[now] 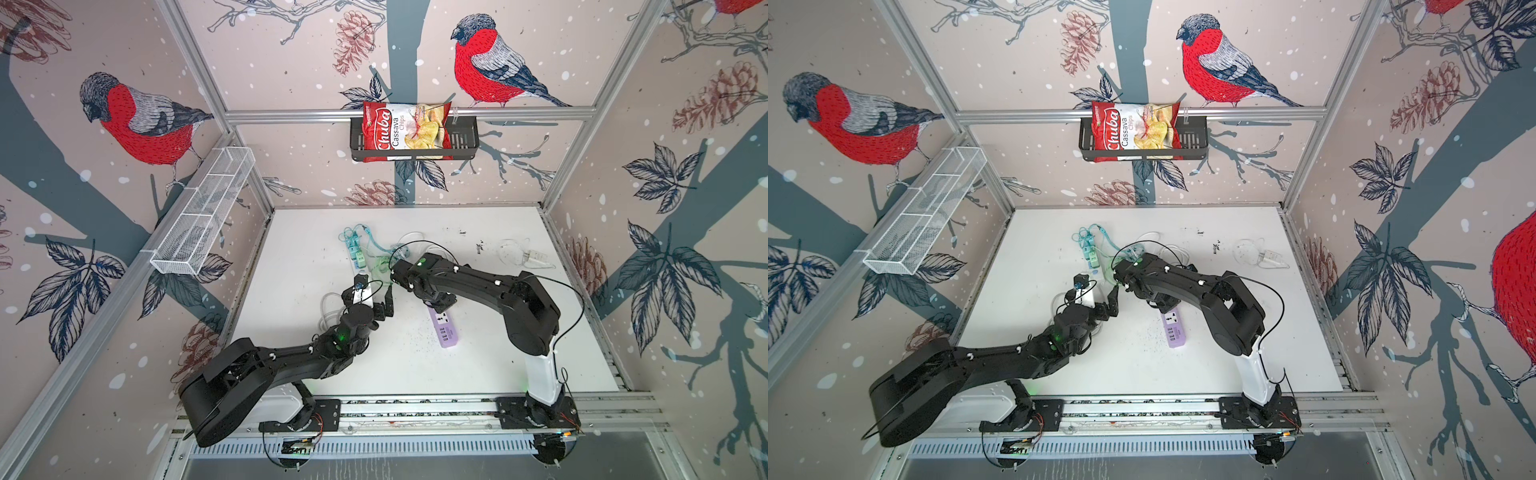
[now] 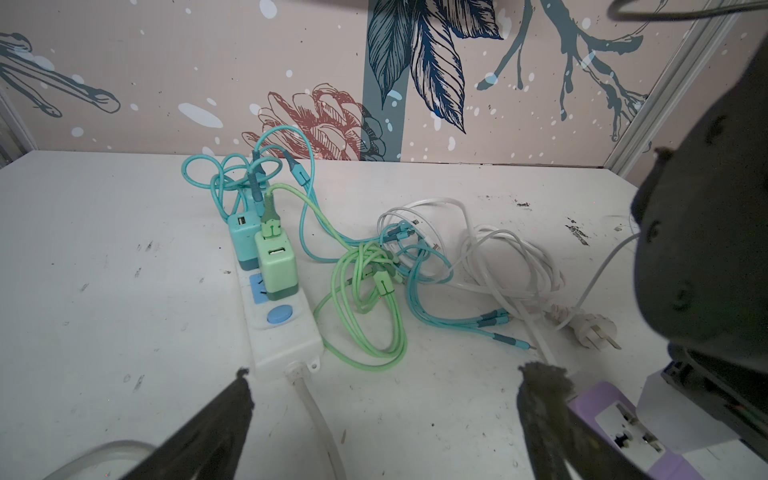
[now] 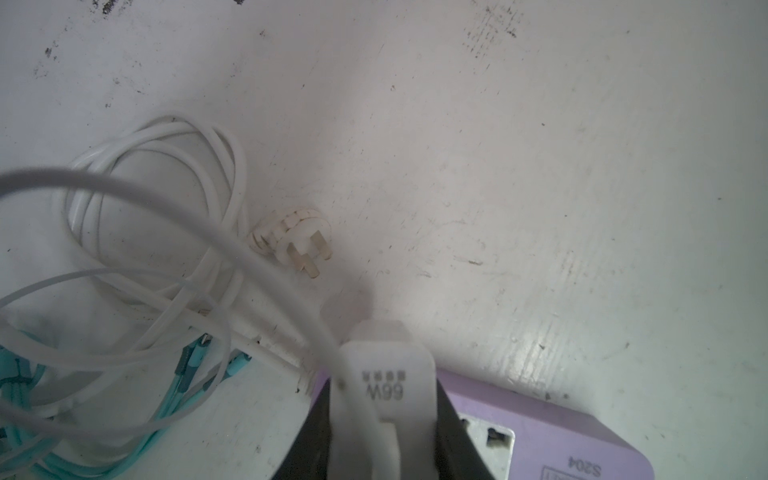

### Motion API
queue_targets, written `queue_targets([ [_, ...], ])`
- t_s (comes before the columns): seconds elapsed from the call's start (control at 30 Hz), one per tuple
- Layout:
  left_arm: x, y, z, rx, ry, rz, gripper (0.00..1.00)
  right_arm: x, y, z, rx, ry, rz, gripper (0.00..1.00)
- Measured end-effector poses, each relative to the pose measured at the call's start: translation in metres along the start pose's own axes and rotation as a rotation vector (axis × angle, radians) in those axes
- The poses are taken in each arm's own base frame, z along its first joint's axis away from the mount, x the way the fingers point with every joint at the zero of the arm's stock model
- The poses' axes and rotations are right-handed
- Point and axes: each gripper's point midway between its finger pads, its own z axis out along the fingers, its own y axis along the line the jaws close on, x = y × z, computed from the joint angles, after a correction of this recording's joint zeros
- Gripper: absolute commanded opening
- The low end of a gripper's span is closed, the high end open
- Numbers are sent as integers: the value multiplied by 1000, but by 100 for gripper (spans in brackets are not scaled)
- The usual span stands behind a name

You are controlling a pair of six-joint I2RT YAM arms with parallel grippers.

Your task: Insert the plug

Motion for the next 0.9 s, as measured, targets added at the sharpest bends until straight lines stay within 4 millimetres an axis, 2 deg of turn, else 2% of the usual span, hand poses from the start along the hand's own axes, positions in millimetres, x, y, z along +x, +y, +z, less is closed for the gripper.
queue_targets([
  [0.27,0,1,0,-1,-1,0,98,5,4,-3,29,-24,-7,0],
  [0.63,1,1,0,-3,3,2,98,8,-13,-6,37,-63,-30,0],
  [0.9,4,1,1,-4,11,15,98,10,-10,-6,51,-80,-50,0],
])
